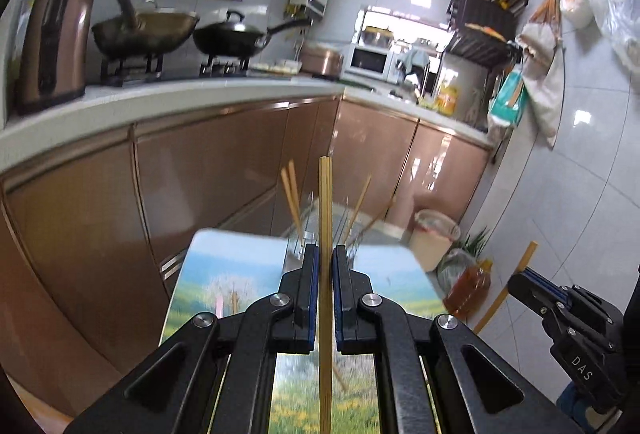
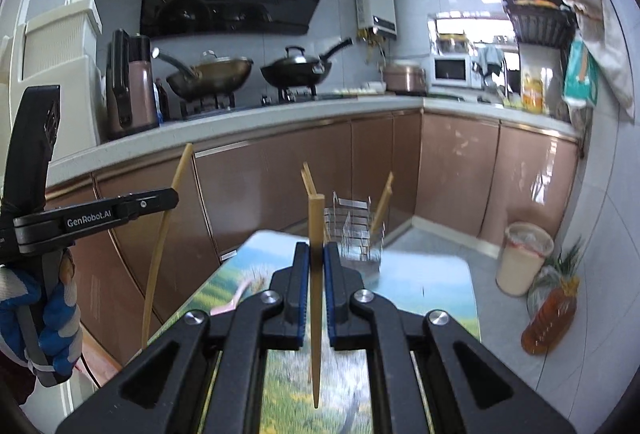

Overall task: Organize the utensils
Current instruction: 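Lift both held chopsticks upright and carry them over the wire holder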

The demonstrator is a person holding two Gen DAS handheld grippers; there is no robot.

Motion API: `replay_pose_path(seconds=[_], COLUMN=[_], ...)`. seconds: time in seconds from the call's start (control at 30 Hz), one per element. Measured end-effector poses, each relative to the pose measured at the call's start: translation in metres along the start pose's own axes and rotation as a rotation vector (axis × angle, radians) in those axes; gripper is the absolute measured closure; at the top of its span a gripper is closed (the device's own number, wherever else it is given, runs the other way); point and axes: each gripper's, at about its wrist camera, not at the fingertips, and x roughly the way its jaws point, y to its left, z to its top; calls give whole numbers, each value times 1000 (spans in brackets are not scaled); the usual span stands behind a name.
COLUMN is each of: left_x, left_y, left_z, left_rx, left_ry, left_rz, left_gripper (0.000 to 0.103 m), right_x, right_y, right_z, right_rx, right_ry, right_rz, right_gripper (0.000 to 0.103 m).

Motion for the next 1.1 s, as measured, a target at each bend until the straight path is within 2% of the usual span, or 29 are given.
replay_pose_path(seconds=[0.17, 0.33, 0.5, 0.67, 0.83, 1.1], left_x=[26, 66, 117, 170, 218, 285], left_y=[-3, -3, 0, 0, -1, 2], left_z=[38, 74, 109, 124, 124, 94], left_rx=[4, -13, -33, -51, -57, -70], left_ry=[-30, -76, -122, -134, -153, -200], left_rz=[-28, -73, -106, -119, -111, -9], left_gripper=[97, 97, 97, 97, 97, 97], right_x=[28, 73, 121, 173, 215, 257], right_y=[0, -8, -22, -46, -66, -80], right_z=[45, 88, 115, 116, 105, 83], right_rx=[-22, -32, -31, -6, 20, 10], right_ry=[-56, -112, -146, -139, -127, -108], right_rz=[18, 30, 18, -8, -35, -72], right_gripper=[97, 97, 97, 97, 97, 97])
